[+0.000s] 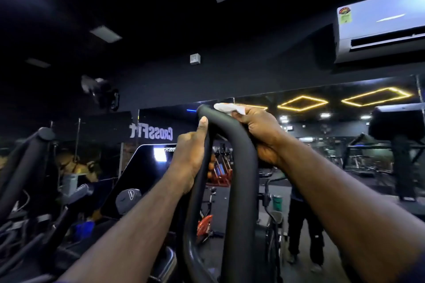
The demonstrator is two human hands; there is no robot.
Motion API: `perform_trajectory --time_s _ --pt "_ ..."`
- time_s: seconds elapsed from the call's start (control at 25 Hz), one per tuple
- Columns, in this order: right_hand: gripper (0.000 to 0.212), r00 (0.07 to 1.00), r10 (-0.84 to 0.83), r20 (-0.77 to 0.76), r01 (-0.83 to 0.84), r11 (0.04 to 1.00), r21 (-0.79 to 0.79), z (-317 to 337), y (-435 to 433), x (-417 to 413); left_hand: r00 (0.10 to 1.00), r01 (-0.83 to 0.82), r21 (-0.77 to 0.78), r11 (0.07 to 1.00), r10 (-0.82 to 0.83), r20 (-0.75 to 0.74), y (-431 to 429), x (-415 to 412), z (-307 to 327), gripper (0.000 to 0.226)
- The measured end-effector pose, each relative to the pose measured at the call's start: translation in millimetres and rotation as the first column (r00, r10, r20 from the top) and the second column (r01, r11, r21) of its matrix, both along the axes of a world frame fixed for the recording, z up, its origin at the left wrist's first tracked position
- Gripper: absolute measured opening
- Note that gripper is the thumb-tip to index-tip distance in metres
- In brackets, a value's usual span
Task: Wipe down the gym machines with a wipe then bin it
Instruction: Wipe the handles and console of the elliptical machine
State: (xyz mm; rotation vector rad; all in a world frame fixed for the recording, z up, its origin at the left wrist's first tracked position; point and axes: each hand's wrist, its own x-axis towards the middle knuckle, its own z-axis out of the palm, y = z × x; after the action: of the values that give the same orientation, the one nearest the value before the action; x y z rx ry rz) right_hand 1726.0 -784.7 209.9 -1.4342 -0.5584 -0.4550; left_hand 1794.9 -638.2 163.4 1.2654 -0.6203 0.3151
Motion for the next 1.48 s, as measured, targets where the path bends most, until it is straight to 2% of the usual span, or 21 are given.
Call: perform_trajectory --time_s 0.24,0.4,0.48,0.56,0.6,0.68,0.76,0.84,0.88,0.96,1.0,1.04,1.12,1.2,1.24,1.4,1.48 --pt "0.028 0.998 0.017 0.057 -0.029 0.975 0.219 -93.1 -36.1 -28.7 0.996 -0.083 0.032 0.996 0.084 -0.024 -4.6 -12.6 -1.6 0.060" --pt "0.027 0.995 0.080 0.055 -0.092 0.949 0.301 -60.1 -31.3 -4.2 0.990 -0.131 0.049 0.990 0.133 -0.037 -7.7 -16.5 -1.2 0.066" --pt "0.028 0.997 0.081 0.016 -0.082 0.973 0.218 -27.2 -17.4 6.0 0.989 -0.143 0.040 0.989 0.145 -0.041 -7.7 -17.4 -1.6 0.071" --pt "0.031 0.995 0.094 0.041 -0.097 0.992 0.074 -14.8 -13.2 14.3 0.990 -0.136 0.035 0.990 0.137 -0.041 -8.1 -15.5 -1.9 0.066" --pt "0.034 0.995 0.079 0.059 -0.082 0.995 0.054 -18.4 -14.6 13.9 0.991 -0.129 0.039 0.991 0.131 -0.039 -8.1 -15.2 -2.5 0.064" --pt "0.039 0.988 0.008 0.157 -0.022 0.996 0.084 -45.1 -22.3 4.8 0.991 -0.126 0.043 0.991 0.128 -0.037 -7.0 -14.1 -3.6 0.063" --pt "0.041 0.928 -0.137 0.346 0.130 0.991 0.044 -95.1 -28.8 -10.4 0.991 -0.125 0.048 0.991 0.127 -0.042 -5.9 -13.7 -3.6 0.064" --pt "0.053 0.780 -0.334 0.528 0.404 0.915 -0.018 -139.7 -27.9 -25.8 0.991 -0.124 0.050 0.991 0.127 -0.043 -6.2 -14.5 -3.4 0.064" --pt "0.059 0.664 -0.403 0.630 0.532 0.846 -0.020 -149.6 -28.9 -30.2 0.990 -0.131 0.048 0.990 0.133 -0.041 -6.7 -15.0 -2.8 0.063" --pt "0.059 0.468 -0.429 0.773 0.678 0.735 -0.003 -139.6 -30.0 -33.6 0.990 -0.132 0.049 0.990 0.134 -0.038 -6.5 -14.3 -3.0 0.060" --pt "0.054 0.416 -0.403 0.815 0.704 0.710 -0.009 -121.5 -29.1 -32.2 0.991 -0.123 0.051 0.991 0.125 -0.039 -5.5 -14.0 -3.2 0.058" --pt "0.049 0.410 -0.367 0.835 0.715 0.697 -0.045 -97.8 -26.8 -29.5 0.993 -0.110 0.055 0.992 0.112 -0.033 -4.2 -13.2 -3.7 0.057" --pt "0.043 0.510 -0.280 0.813 0.716 0.662 -0.221 -56.4 -16.7 -22.1 0.996 -0.086 0.069 0.994 0.086 -0.003 0.2 -9.9 -6.0 0.055" --pt "0.043 0.567 -0.239 0.788 0.715 0.618 -0.327 -48.5 -12.2 -14.6 0.998 -0.066 0.089 0.994 0.064 0.024 2.8 -7.4 -8.0 0.055" --pt "0.042 0.553 -0.249 0.795 0.735 0.594 -0.326 -56.3 -13.5 -17.0 0.998 -0.059 0.095 0.994 0.056 0.030 3.0 -6.2 -9.0 0.056" --pt "0.030 0.376 -0.206 0.903 0.845 0.477 -0.242 -113.9 -20.4 -39.8 0.999 -0.008 0.046 0.999 0.006 0.043 2.4 0.7 -8.3 0.058" --pt "0.027 0.362 -0.217 0.907 0.881 0.398 -0.256 -122.7 -15.9 -48.0 0.999 -0.006 0.042 0.999 0.004 0.048 3.5 2.2 -8.0 0.056"
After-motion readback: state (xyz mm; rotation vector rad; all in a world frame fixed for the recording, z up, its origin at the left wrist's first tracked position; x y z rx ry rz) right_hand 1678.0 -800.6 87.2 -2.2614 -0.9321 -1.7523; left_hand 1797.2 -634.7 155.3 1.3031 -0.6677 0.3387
